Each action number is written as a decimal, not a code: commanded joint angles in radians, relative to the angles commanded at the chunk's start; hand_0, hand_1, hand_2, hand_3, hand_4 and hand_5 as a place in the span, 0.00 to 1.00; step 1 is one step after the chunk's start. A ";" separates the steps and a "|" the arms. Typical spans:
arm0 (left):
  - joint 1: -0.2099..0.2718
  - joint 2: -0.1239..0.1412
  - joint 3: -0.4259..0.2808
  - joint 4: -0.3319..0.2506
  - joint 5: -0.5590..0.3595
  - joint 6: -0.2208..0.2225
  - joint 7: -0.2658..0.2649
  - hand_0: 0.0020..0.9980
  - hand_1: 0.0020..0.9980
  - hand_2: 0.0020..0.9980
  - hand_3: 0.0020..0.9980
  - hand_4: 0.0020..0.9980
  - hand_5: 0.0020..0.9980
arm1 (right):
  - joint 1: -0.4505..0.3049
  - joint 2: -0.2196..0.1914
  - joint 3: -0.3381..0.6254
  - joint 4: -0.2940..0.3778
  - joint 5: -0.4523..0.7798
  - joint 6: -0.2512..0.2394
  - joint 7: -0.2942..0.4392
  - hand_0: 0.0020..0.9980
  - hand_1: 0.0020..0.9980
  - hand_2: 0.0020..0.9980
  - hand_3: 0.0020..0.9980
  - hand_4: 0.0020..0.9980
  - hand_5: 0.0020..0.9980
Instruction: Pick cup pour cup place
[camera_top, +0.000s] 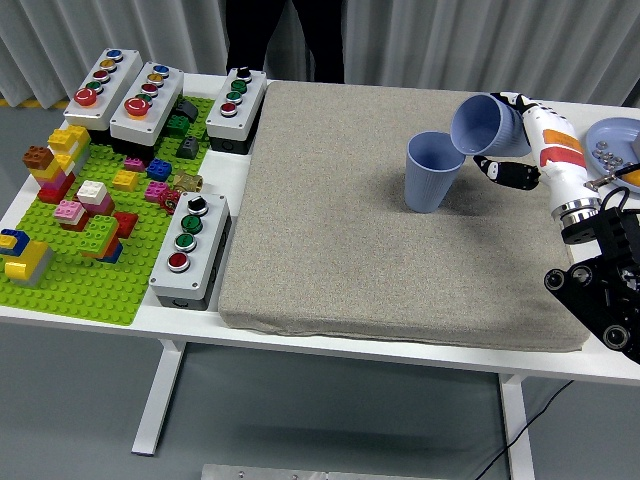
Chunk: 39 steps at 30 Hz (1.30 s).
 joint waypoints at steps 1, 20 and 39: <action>0.000 0.000 0.000 0.000 0.000 0.000 0.000 0.76 0.81 0.85 0.77 0.52 0.95 | 0.001 0.000 0.000 0.001 -0.005 0.000 -0.001 0.80 0.62 0.53 0.61 0.70 0.21; -0.004 -0.001 -0.006 0.000 0.003 0.001 0.000 0.76 0.81 0.85 0.77 0.52 0.95 | 0.015 -0.008 -0.016 0.006 -0.063 0.000 -0.032 0.80 0.62 0.53 0.60 0.69 0.21; -0.005 0.000 -0.008 0.000 0.002 0.002 0.000 0.76 0.81 0.85 0.77 0.52 0.95 | 0.046 -0.039 -0.061 0.027 -0.111 0.000 -0.065 0.80 0.62 0.53 0.60 0.69 0.20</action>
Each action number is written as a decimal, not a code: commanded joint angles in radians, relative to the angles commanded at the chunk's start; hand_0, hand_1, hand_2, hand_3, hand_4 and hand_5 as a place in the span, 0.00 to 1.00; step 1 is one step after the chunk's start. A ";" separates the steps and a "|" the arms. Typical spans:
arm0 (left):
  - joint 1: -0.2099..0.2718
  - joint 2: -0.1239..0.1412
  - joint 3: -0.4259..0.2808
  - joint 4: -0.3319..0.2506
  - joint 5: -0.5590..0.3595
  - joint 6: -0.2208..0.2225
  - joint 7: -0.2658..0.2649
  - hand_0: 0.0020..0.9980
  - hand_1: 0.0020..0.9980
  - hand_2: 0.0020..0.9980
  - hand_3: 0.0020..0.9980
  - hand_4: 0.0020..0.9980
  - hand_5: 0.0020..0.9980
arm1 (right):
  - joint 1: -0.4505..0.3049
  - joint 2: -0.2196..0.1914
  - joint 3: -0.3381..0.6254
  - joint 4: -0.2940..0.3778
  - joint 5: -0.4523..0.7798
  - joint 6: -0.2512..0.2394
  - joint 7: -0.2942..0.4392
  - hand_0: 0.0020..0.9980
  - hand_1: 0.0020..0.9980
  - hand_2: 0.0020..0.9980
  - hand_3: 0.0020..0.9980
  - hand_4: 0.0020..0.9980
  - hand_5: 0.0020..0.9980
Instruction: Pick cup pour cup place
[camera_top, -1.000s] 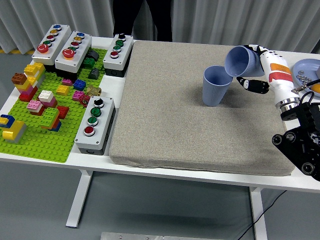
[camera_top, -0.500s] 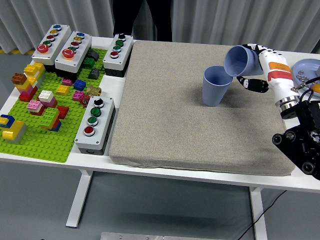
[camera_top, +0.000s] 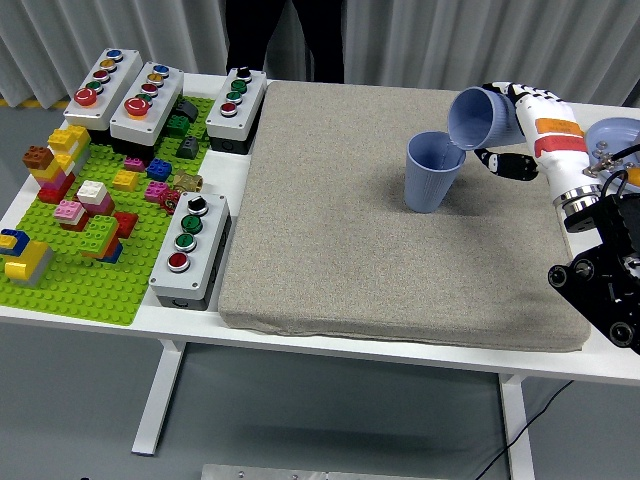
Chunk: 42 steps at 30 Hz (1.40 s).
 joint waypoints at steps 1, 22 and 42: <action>0.000 0.000 0.000 0.000 0.000 0.000 0.000 0.76 0.81 0.85 0.77 0.52 0.95 | 0.002 -0.001 -0.004 0.001 -0.005 0.000 -0.005 0.80 0.62 0.53 0.60 0.69 0.20; 0.008 0.002 -0.001 0.000 0.003 0.000 0.001 0.76 0.81 0.85 0.77 0.52 0.94 | 0.012 -0.008 -0.053 -0.005 -0.023 0.000 -0.026 0.80 0.63 0.53 0.59 0.68 0.20; 0.004 0.003 0.003 0.000 -0.002 0.000 0.000 0.76 0.81 0.85 0.77 0.52 0.94 | 0.035 -0.025 -0.079 0.011 -0.088 0.000 -0.077 0.80 0.63 0.54 0.58 0.67 0.18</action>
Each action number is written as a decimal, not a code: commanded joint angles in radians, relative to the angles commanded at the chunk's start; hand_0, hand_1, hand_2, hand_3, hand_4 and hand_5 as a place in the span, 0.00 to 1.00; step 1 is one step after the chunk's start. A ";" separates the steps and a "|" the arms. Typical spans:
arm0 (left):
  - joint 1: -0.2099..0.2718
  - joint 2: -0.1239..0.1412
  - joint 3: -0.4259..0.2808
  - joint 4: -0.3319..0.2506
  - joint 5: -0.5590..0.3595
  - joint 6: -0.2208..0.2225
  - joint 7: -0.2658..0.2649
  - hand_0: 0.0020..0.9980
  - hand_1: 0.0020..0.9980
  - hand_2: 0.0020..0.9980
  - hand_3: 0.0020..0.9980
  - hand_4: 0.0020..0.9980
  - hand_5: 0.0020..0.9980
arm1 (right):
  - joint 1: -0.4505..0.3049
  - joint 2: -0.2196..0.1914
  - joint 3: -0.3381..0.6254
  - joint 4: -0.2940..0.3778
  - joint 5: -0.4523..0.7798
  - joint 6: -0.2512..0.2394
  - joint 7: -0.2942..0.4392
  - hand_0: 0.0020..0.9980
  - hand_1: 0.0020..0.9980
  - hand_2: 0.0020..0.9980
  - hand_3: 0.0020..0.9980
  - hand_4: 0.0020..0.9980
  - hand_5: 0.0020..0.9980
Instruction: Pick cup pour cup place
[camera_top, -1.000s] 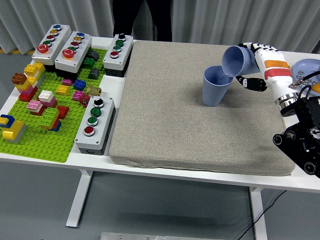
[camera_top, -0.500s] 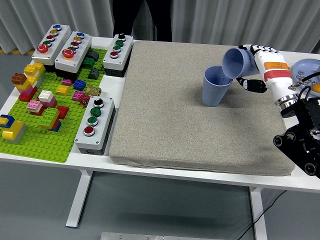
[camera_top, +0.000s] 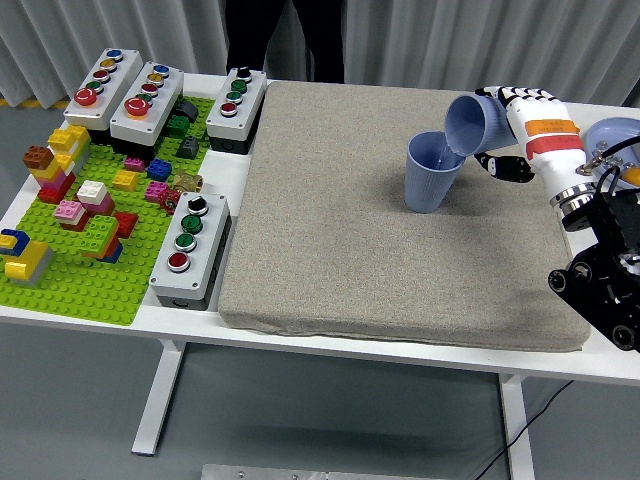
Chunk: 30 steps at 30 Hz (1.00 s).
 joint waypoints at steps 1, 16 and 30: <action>0.000 0.000 0.000 0.000 0.000 0.000 0.000 0.76 0.81 0.85 0.77 0.52 0.94 | 0.001 0.000 0.000 0.000 -0.001 0.000 -0.001 0.80 0.63 0.54 0.58 0.67 0.18; -0.002 0.001 -0.002 0.000 0.002 0.000 0.001 0.76 0.81 0.85 0.77 0.52 0.94 | 0.014 -0.013 -0.010 0.011 -0.024 0.000 -0.025 0.80 0.63 0.54 0.57 0.67 0.17; -0.002 0.001 -0.003 0.000 0.002 0.001 0.001 0.76 0.81 0.85 0.77 0.52 0.94 | 0.019 -0.013 -0.028 0.020 -0.069 0.000 -0.064 0.81 0.63 0.54 0.57 0.66 0.15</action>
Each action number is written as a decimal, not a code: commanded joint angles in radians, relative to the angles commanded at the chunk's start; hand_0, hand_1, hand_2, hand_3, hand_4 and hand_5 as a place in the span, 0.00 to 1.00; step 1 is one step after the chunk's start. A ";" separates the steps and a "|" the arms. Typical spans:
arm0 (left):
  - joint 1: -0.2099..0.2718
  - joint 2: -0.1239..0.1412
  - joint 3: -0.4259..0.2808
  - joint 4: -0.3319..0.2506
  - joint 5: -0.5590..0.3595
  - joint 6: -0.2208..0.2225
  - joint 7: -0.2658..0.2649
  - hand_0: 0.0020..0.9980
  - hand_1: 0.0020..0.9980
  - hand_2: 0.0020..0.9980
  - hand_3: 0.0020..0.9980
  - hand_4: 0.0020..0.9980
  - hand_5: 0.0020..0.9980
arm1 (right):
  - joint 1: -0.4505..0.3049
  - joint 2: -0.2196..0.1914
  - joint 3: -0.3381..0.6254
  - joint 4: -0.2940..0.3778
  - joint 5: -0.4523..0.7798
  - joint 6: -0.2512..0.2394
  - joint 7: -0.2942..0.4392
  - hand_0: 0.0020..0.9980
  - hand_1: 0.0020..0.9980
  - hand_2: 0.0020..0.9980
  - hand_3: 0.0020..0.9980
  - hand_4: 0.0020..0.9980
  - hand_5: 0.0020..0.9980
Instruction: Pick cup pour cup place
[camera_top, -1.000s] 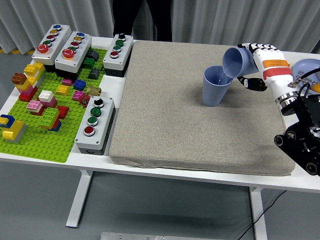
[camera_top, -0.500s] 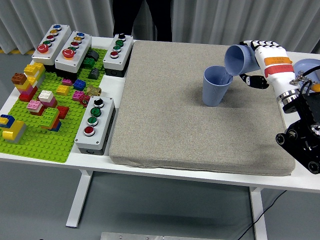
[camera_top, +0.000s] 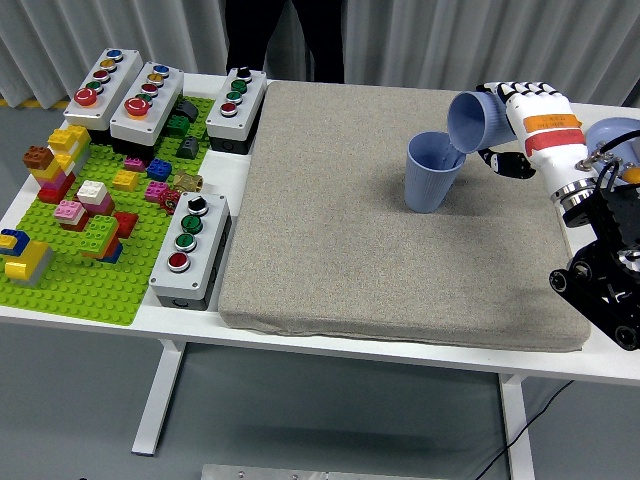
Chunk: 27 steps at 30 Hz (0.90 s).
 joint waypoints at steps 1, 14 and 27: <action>0.001 0.000 0.000 0.000 0.000 0.000 0.000 0.76 0.81 0.85 0.77 0.52 0.94 | 0.000 0.000 -0.001 0.001 -0.004 0.000 -0.002 0.81 0.63 0.54 0.57 0.66 0.15; 0.005 0.001 -0.002 0.000 0.003 0.001 0.001 0.76 0.81 0.85 0.77 0.51 0.94 | 0.009 -0.005 -0.027 0.009 -0.037 0.000 -0.027 0.82 0.63 0.54 0.56 0.66 0.11; 0.006 0.002 0.000 0.000 0.001 0.000 0.001 0.76 0.81 0.85 0.77 0.51 0.94 | 0.019 -0.010 -0.042 0.010 -0.055 0.000 -0.044 0.82 0.63 0.54 0.56 0.65 0.10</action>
